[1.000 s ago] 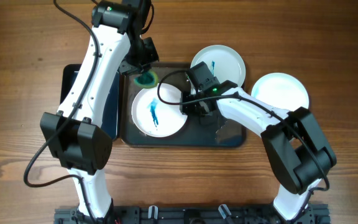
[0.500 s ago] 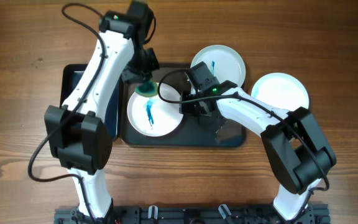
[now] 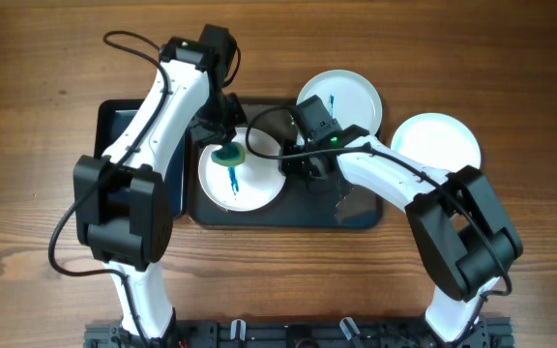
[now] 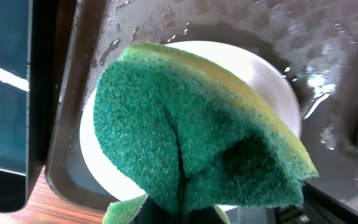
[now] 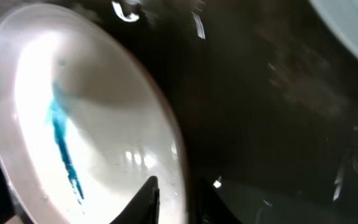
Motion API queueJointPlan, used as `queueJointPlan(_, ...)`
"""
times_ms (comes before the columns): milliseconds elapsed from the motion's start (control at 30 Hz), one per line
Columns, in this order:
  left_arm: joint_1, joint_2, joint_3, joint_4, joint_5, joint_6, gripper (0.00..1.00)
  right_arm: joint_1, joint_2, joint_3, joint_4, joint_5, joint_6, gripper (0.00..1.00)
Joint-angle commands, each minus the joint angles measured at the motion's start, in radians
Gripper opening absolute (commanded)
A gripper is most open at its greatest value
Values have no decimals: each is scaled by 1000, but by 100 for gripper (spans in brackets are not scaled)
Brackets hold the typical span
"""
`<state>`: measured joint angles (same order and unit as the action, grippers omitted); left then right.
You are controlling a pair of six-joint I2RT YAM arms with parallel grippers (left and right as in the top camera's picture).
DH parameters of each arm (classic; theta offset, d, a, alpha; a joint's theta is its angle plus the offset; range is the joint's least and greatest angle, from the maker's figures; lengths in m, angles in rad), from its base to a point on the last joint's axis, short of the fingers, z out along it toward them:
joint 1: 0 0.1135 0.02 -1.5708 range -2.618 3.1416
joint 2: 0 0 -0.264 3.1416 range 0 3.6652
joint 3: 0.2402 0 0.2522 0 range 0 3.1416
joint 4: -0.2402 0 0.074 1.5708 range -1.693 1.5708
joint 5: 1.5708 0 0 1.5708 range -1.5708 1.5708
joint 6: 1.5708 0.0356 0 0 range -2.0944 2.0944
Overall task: Clean dirty plates on tray and stack at the side
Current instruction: 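Lower the green sponge in the left gripper onto the held plate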
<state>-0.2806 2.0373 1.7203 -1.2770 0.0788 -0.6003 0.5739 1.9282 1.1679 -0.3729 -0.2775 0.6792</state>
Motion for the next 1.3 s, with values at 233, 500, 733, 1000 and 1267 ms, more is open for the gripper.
queueJointPlan(233,45,-12,-58,28,36,-12,4,-3,62,8,66,-61,-48,8)
queueJointPlan(500,47,-12,-72,48,37,-2,4,-7,61,8,42,-60,-9,4)
queueJointPlan(733,68,-12,-72,64,49,16,4,-24,-21,9,-92,76,83,4)
queueJointPlan(1000,75,-12,-72,81,78,16,4,-13,-40,8,-66,116,21,32)
queueJointPlan(1267,76,-12,-72,81,78,16,4,-1,10,8,37,72,-53,28)
